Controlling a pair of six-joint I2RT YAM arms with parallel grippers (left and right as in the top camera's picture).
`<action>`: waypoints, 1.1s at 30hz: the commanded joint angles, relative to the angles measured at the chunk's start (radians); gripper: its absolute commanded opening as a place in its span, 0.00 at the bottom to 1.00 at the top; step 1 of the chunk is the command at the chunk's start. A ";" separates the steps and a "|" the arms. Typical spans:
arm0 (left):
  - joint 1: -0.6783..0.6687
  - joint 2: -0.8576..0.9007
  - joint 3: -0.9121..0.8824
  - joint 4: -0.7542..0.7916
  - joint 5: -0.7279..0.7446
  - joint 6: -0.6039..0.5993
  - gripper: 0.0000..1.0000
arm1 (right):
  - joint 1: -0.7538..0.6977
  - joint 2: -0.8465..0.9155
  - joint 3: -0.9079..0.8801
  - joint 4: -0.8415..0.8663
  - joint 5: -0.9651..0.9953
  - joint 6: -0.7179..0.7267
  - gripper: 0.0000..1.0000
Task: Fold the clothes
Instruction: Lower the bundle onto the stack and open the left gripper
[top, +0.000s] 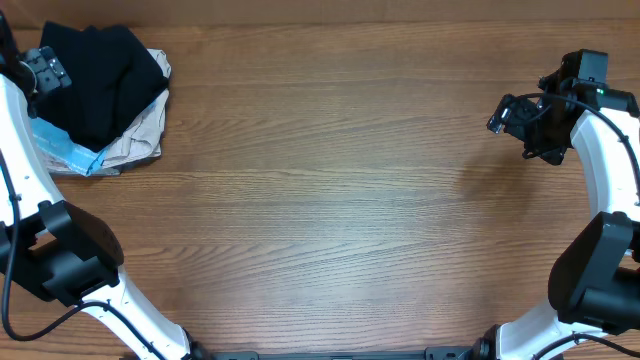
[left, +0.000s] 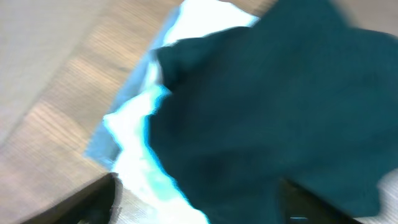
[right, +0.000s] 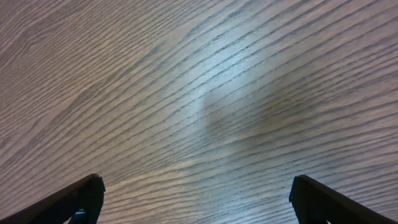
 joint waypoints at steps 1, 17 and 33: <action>-0.002 -0.048 0.042 -0.012 0.283 -0.012 0.33 | -0.002 -0.023 0.013 0.005 0.008 0.003 1.00; -0.020 0.170 -0.027 -0.027 0.442 0.026 0.04 | -0.002 -0.023 0.013 0.005 0.008 0.003 1.00; -0.021 -0.139 0.126 0.005 0.556 -0.031 0.12 | -0.002 -0.023 0.013 0.005 0.008 0.003 1.00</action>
